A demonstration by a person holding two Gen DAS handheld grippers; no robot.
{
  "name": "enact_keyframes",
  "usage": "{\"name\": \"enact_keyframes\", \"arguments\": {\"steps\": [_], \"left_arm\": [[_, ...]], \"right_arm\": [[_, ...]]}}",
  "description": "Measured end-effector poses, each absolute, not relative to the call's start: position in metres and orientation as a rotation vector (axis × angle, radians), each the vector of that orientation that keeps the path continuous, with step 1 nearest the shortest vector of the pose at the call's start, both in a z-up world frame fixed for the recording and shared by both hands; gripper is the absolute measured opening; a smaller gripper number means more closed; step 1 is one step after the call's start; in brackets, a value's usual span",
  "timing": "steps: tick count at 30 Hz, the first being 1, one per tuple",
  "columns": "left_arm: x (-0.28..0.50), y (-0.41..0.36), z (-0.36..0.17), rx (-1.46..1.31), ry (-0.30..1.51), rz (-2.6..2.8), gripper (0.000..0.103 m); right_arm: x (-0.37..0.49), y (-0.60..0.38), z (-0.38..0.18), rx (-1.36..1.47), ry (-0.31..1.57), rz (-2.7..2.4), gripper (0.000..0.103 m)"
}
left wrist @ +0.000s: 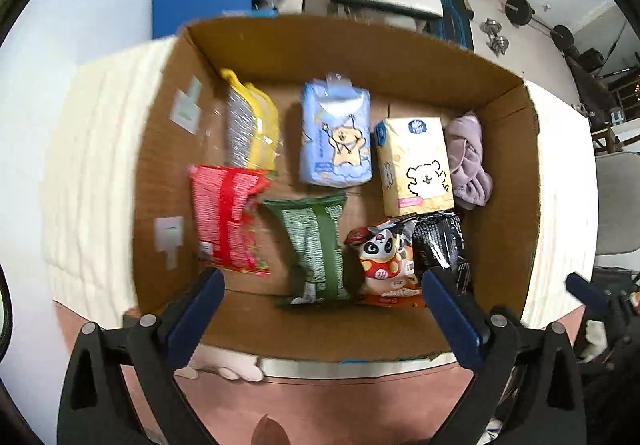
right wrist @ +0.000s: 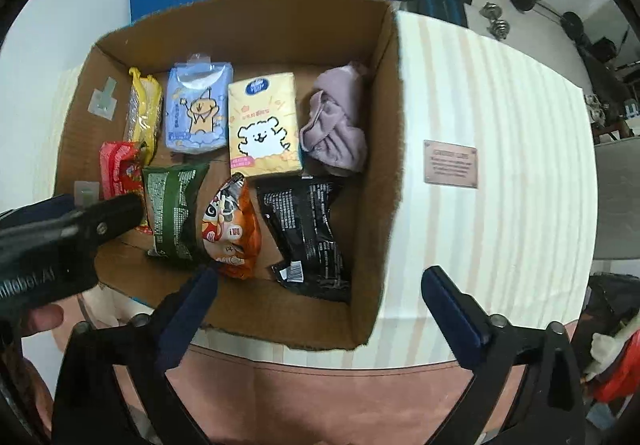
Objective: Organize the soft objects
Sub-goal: 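Open both grippers to release the packs and lift away from the box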
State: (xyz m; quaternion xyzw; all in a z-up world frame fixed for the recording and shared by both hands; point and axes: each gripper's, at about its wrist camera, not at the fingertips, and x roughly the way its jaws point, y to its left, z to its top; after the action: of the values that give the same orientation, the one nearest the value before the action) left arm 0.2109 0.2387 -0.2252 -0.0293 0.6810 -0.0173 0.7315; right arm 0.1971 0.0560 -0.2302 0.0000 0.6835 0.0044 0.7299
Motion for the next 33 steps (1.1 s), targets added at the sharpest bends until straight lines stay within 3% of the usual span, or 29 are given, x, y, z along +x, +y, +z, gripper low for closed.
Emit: {"name": "enact_keyframes", "arguments": {"steps": [21, 26, 33], "left_arm": [[0.170, 0.242, -0.161, -0.014, 1.305, 0.044, 0.102], [0.148, 0.234, -0.125, 0.002, 1.245, 0.037, 0.102], [0.100, 0.225, -0.058, -0.004, 1.141, 0.046, 0.102]], "right_arm": [[0.162, 0.037, -0.178, 0.038, 1.388, -0.048, 0.103], [0.153, 0.036, -0.161, 0.046, 1.369, -0.032, 0.103], [0.102, 0.029, -0.071, 0.052, 1.223, 0.015, 0.103]]}}
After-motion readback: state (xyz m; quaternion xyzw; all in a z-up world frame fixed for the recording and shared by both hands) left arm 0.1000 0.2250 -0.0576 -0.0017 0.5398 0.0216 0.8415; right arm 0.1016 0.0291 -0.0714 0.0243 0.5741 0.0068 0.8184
